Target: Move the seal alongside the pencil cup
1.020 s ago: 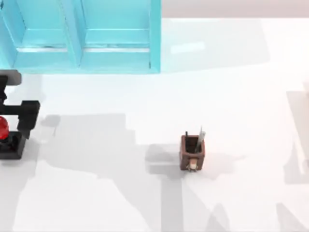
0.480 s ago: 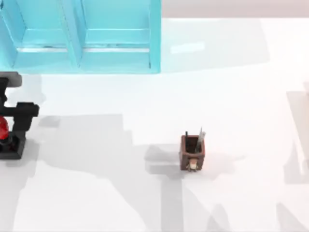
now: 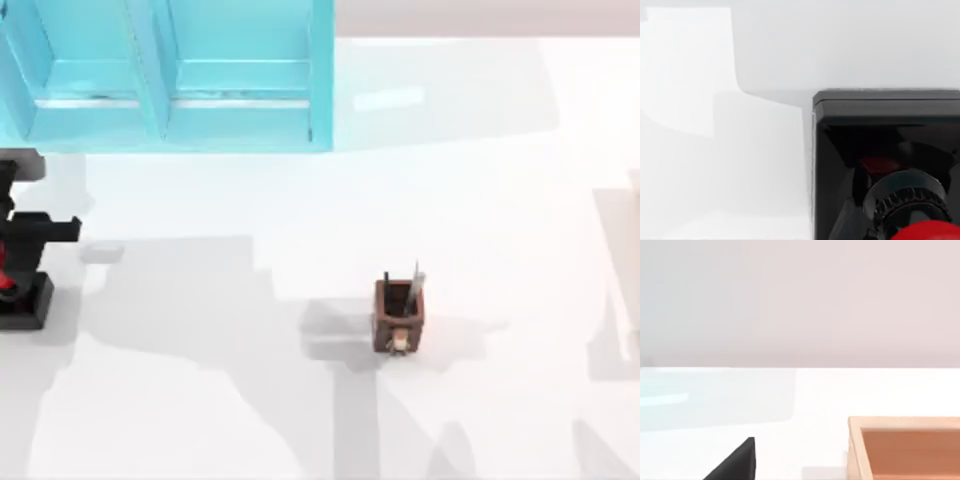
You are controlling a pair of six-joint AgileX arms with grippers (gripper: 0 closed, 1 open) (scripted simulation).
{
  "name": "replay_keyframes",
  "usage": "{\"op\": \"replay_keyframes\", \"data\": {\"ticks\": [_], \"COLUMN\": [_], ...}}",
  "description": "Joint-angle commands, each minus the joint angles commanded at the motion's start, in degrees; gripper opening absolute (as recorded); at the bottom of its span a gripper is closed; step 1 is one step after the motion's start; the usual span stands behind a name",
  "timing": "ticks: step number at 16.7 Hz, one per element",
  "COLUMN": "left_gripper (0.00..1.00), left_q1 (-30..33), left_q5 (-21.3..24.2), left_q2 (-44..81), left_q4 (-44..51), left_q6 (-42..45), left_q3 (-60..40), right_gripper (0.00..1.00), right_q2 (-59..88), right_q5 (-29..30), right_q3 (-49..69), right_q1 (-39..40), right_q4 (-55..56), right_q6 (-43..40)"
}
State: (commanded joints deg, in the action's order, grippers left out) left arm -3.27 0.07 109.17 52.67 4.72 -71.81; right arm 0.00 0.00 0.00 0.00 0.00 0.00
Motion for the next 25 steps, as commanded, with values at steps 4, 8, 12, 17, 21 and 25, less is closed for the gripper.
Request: {"op": "replay_keyframes", "data": {"ticks": [4, 8, 12, 17, 21, 25], "left_gripper": [0.00, 0.00, 0.00, 0.00, 0.00, 0.00], "left_q1": [0.00, 0.00, 1.96, 12.11, 20.61, 23.23], "left_q5": [0.00, 0.00, -0.01, -0.02, 0.02, -0.01], "left_q2": [0.00, 0.00, 0.23, 0.77, 0.14, -0.43], "left_q4": [0.00, 0.00, 2.23, 17.42, 29.43, 32.25], "left_q6": [0.00, 0.00, -1.81, -11.80, -20.40, -23.06], "left_q3": [0.00, 0.00, -2.26, -17.23, -29.02, -31.87], "right_gripper": [1.00, 1.00, 1.00, 1.00, 1.00, 1.00], "right_q2": [0.00, 0.00, 0.00, 0.00, 0.00, 0.00], "right_q5": [0.00, 0.00, 0.00, 0.00, 0.00, 0.00], "right_q3": [0.00, 0.00, 0.00, 0.00, 0.00, 0.00], "right_q1": [0.00, 0.00, 0.00, 0.00, 0.00, 0.00], "right_q4": [0.00, 0.00, 0.00, 0.00, 0.00, 0.00], "right_q6": [0.00, 0.00, 0.00, 0.00, 0.00, 0.00]}}
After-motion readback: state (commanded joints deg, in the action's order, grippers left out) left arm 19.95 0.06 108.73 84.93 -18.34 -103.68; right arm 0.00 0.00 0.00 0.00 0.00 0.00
